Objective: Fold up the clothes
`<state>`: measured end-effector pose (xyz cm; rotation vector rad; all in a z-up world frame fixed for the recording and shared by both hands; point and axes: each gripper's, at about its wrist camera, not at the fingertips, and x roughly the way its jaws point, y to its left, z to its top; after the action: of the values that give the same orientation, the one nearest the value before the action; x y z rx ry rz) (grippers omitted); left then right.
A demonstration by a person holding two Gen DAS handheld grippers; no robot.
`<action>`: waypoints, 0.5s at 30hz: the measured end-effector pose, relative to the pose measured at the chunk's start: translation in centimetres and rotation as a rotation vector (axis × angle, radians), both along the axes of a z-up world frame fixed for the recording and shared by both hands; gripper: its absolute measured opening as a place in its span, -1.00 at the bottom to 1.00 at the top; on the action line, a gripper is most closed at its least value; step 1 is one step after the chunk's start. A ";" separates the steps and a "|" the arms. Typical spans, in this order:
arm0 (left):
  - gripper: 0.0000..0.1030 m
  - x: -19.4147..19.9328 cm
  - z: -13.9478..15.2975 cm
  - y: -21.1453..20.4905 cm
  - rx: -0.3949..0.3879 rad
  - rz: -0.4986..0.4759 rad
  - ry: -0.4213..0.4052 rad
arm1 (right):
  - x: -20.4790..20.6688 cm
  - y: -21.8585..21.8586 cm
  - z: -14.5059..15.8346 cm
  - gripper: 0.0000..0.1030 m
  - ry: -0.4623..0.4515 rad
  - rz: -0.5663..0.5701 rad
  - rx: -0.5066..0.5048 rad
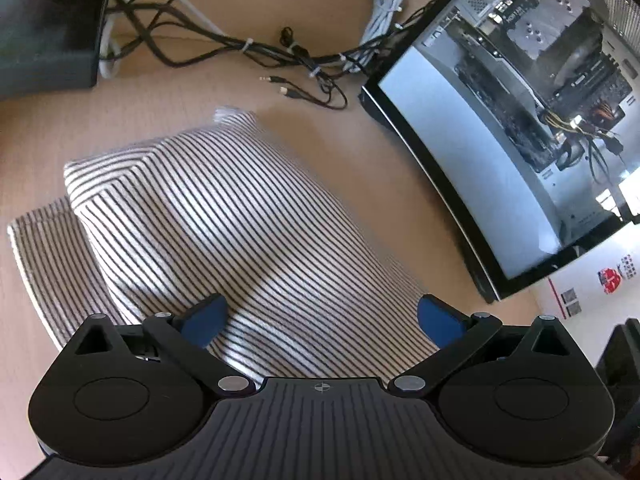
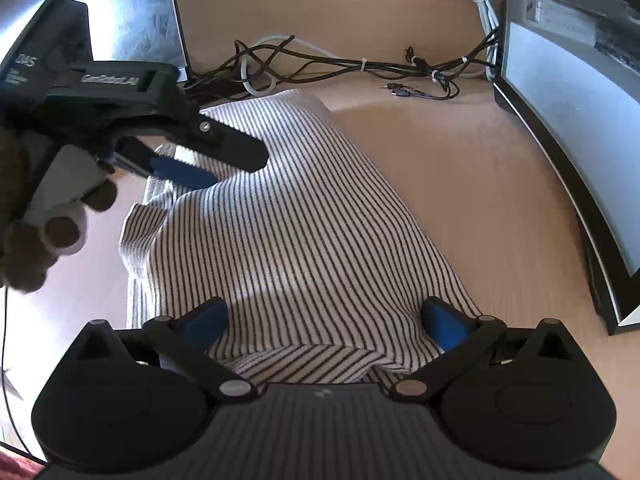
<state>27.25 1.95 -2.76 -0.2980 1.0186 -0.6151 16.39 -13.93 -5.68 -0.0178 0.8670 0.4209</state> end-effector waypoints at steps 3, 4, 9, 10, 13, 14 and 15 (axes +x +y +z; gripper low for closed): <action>1.00 0.6 0.6 0.3 0.021 0.041 -0.025 | 0.6 -0.1 0.0 1.00 0.022 -0.011 0.030; 1.00 0.6 0.9 0.4 0.039 0.064 -0.038 | 0.7 -0.1 -0.1 1.00 0.029 -0.017 0.034; 1.00 -1.8 3.0 1.9 0.045 0.110 -0.073 | 0.4 0.3 -0.4 1.00 0.015 0.007 -0.012; 1.00 -2.4 3.4 2.2 0.010 0.111 -0.073 | 0.3 0.2 -0.5 1.00 0.009 0.009 -0.012; 1.00 -3.8 4.4 2.1 -0.079 0.100 -0.070 | 0.3 0.2 -0.4 1.00 0.008 0.043 -0.023; 1.00 -4.0 4.4 1.7 -0.103 0.088 -0.065 | 0.3 0.1 -0.3 1.00 0.012 0.057 -0.026; 1.00 -4.3 4.4 1.3 -0.126 0.077 -0.060 | 0.5 -0.1 0.0 1.00 0.025 0.078 -0.023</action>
<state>22.99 3.22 1.66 -0.4250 0.9082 -0.6161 16.91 -14.08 -5.67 -0.0675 0.8974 0.4850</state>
